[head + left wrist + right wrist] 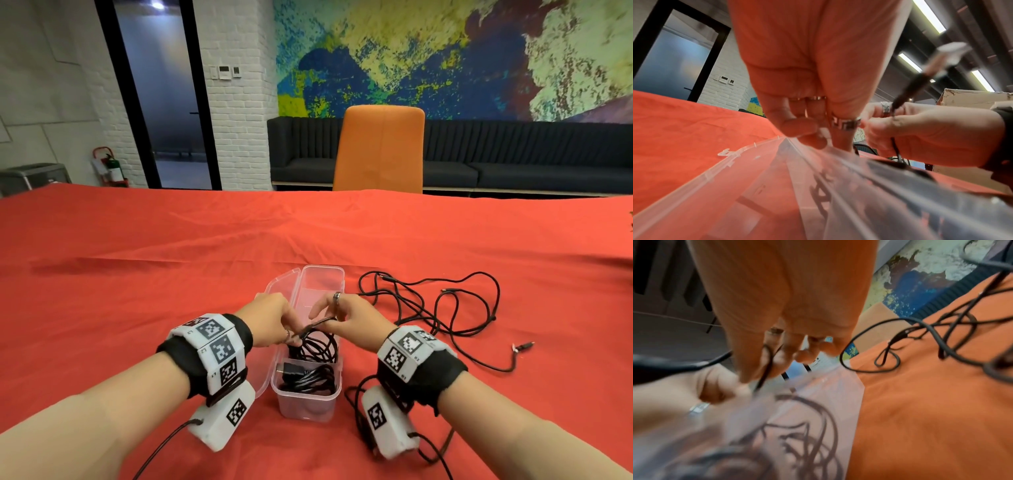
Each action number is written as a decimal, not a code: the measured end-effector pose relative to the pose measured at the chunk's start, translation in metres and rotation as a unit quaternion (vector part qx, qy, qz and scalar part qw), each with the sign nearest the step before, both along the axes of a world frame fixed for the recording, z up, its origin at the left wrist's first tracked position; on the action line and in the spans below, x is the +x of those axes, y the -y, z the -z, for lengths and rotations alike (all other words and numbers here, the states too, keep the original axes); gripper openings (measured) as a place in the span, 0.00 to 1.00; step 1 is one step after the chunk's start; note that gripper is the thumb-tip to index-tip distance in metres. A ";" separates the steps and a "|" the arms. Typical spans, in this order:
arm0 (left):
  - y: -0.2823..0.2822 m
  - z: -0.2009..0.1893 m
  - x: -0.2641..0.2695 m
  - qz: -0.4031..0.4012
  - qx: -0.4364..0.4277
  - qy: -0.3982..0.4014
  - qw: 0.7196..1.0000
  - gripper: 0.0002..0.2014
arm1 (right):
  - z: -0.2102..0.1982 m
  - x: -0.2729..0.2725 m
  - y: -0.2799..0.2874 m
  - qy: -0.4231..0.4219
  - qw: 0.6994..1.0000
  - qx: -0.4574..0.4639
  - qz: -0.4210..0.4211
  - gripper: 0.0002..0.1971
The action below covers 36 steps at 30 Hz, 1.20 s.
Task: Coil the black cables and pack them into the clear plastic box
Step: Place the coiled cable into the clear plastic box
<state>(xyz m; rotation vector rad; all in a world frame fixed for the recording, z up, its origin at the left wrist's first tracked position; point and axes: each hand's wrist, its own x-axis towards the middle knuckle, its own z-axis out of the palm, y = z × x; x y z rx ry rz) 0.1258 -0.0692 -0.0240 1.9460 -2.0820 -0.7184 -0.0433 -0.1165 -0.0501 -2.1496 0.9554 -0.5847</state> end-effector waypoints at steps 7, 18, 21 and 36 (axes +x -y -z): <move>-0.003 -0.001 -0.001 0.014 -0.004 0.002 1.000 0.10 | -0.014 -0.014 0.003 -0.053 0.985 0.091 -0.139 0.09; -0.002 0.004 0.003 -0.019 0.008 -0.047 0.999 0.07 | -0.002 -0.016 0.011 -0.065 0.997 -0.012 0.046 0.22; -0.003 0.004 0.003 -0.022 0.001 -0.050 0.998 0.08 | 0.000 -0.016 0.013 -0.048 0.996 0.019 0.071 0.22; 0.000 0.011 0.005 -0.029 -0.016 -0.078 0.996 0.05 | -0.003 0.000 0.020 -0.110 0.992 -0.012 0.054 0.21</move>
